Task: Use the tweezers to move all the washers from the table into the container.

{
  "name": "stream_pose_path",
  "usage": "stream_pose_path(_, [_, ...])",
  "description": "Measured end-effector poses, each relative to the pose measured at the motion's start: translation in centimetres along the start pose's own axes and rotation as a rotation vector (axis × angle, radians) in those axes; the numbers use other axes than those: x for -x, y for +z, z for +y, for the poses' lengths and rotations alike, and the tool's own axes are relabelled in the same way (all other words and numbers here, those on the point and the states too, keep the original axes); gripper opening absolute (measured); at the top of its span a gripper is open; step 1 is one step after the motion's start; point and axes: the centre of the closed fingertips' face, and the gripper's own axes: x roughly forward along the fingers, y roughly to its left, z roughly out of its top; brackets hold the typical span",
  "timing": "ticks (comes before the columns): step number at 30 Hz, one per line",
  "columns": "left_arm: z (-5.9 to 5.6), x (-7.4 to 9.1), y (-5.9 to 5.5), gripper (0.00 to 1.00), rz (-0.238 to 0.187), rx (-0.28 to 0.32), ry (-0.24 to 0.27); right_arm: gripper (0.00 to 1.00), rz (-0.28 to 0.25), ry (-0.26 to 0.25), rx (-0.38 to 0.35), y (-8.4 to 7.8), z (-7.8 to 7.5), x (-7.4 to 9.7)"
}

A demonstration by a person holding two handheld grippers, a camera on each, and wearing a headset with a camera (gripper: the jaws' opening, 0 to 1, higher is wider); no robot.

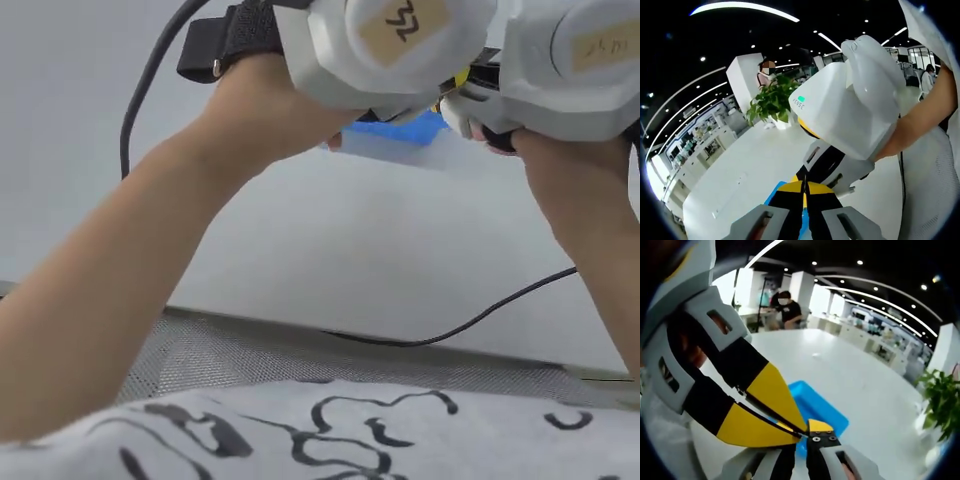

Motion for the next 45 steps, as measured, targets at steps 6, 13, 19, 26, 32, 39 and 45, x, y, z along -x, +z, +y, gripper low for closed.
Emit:
stream_pose_path(6, [0.7,-0.7,-0.7,0.00,0.020,0.014,0.012,0.02,-0.004,-0.002,-0.022,-0.3,-0.4,-1.2])
stream_pose_path(13, [0.7,-1.5,-2.2,0.00,0.045,0.032,0.002,0.02,0.015,0.012,-0.038,-1.3,-0.2,-2.3])
stream_pose_path(19, [0.8,-2.4,-3.4,0.00,0.065,0.038,-0.011,0.02,0.034,0.023,-0.058,-2.4,-0.3,-3.5])
stream_pose_path(26, [0.9,-2.8,-4.7,0.00,0.071,0.057,-0.021,0.02,0.054,0.034,-0.073,-2.9,-0.1,-4.2])
stream_pose_path(32, [0.7,-3.3,-5.2,0.00,0.076,0.060,-0.031,0.02,0.065,0.036,-0.085,-3.6,0.0,-4.5])
stream_pose_path(39, [0.3,-3.3,-5.4,0.00,0.088,0.050,-0.036,0.03,0.072,0.036,-0.092,-4.0,0.1,-4.7])
stream_pose_path(45, [0.1,-3.1,-5.4,0.00,0.088,0.051,-0.036,0.03,0.068,0.035,-0.089,-4.1,0.1,-4.7])
